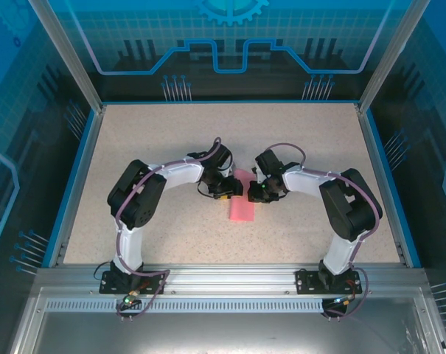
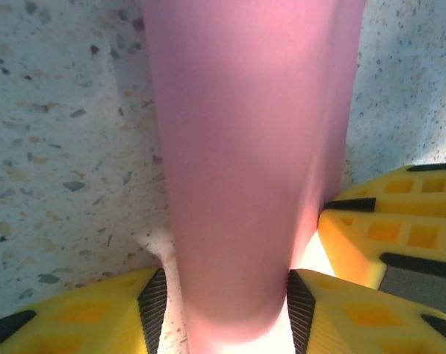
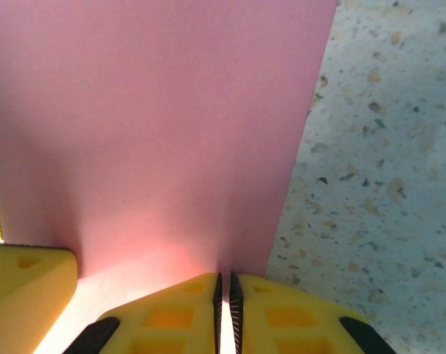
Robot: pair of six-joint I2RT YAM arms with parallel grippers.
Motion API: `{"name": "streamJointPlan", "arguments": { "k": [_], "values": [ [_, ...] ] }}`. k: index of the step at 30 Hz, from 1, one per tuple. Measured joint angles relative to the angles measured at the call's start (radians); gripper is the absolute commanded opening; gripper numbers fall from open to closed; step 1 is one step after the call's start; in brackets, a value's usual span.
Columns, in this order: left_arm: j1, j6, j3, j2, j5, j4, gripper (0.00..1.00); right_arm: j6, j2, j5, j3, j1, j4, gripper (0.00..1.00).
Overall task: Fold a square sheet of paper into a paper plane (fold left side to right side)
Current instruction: Hold the square sheet of paper at the center of the table.
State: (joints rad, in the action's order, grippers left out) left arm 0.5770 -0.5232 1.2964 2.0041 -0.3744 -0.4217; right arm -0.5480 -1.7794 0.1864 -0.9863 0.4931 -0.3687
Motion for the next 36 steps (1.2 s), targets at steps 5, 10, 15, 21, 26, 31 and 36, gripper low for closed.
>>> {"name": "streamJointPlan", "arguments": {
  "k": [5,10,15,21,26,31,36],
  "values": [
    [0.0,-0.002,0.003,0.004,0.013,-0.006,0.45,0.003,0.03,-0.001,0.003,0.002,-0.002,0.19],
    [0.002,-0.002,0.003,0.004,0.02,-0.007,0.45,0.007,0.109,-0.025,0.003,0.002,-0.011,0.21],
    [0.002,-0.002,0.003,0.004,0.023,-0.008,0.45,0.01,0.177,-0.06,0.007,-0.012,-0.028,0.23],
    [0.002,-0.001,0.003,0.005,0.024,-0.008,0.44,0.011,0.241,-0.08,0.039,-0.056,-0.04,0.24],
    [0.002,-0.001,0.003,0.005,0.029,-0.01,0.43,0.014,0.267,-0.082,0.058,-0.075,-0.051,0.24],
    [0.002,-0.001,0.003,0.005,0.03,-0.01,0.43,0.018,0.268,-0.082,0.06,-0.076,-0.051,0.24],
    [0.002,-0.001,0.003,0.005,0.03,-0.011,0.43,0.018,0.268,-0.081,0.066,-0.076,-0.051,0.24]
  ]
}}
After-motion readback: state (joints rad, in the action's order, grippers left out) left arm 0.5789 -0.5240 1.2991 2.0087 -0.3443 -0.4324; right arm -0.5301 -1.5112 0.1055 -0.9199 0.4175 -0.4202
